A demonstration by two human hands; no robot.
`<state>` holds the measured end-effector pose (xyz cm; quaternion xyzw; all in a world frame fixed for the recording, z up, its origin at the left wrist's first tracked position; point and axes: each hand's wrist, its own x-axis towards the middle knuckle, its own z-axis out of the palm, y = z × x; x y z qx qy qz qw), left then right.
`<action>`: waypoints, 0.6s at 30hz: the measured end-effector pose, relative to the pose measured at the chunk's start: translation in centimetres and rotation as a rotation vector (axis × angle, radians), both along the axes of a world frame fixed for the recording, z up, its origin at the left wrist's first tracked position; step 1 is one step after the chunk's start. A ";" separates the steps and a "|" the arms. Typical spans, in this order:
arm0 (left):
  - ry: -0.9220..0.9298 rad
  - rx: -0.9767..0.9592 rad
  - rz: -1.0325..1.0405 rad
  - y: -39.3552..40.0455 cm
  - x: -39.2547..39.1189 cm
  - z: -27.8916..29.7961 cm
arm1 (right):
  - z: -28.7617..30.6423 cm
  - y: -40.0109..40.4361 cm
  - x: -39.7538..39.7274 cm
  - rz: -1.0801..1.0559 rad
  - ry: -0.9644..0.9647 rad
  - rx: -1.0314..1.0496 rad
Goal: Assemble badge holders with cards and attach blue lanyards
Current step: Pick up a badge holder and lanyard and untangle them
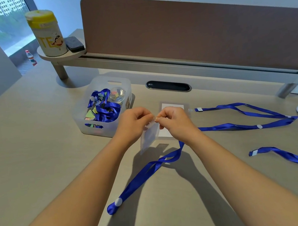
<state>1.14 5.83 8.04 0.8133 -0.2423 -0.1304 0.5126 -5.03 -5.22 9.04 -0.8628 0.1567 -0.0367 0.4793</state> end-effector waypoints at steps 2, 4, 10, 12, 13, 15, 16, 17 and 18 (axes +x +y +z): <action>0.061 -0.042 -0.004 0.0 0.0 0.2 | -0.2 -0.1 -0.1 -0.011 -0.005 0.000; 0.083 -0.052 -0.005 0.0 0.1 0.3 | -0.3 -0.3 -0.2 -0.042 -0.007 0.053; 0.129 -0.093 -0.062 0.4 -0.4 -0.3 | 0.1 -1.2 -0.5 -0.099 0.068 0.306; 0.117 -0.044 -0.054 0.5 -0.6 -0.8 | 0.2 -1.2 -0.6 -0.123 0.095 0.370; 0.111 -0.020 -0.051 0.5 -0.6 -1.0 | 0.1 -1.3 -0.6 -0.139 0.100 0.402; 0.071 0.035 -0.050 0.4 -0.8 -1.4 | 0.0 -1.3 -0.6 -0.163 0.105 0.472; 0.037 0.054 -0.040 0.4 -0.8 -1.5 | 0.0 -1.4 -0.6 -0.169 0.107 0.497; 0.000 0.059 -0.019 0.3 -0.9 -1.6 | -0.1 -1.4 -0.6 -0.172 0.112 0.512; -0.041 0.049 0.010 0.3 -0.9 -1.6 | -0.1 -1.4 -0.6 -0.175 0.118 0.516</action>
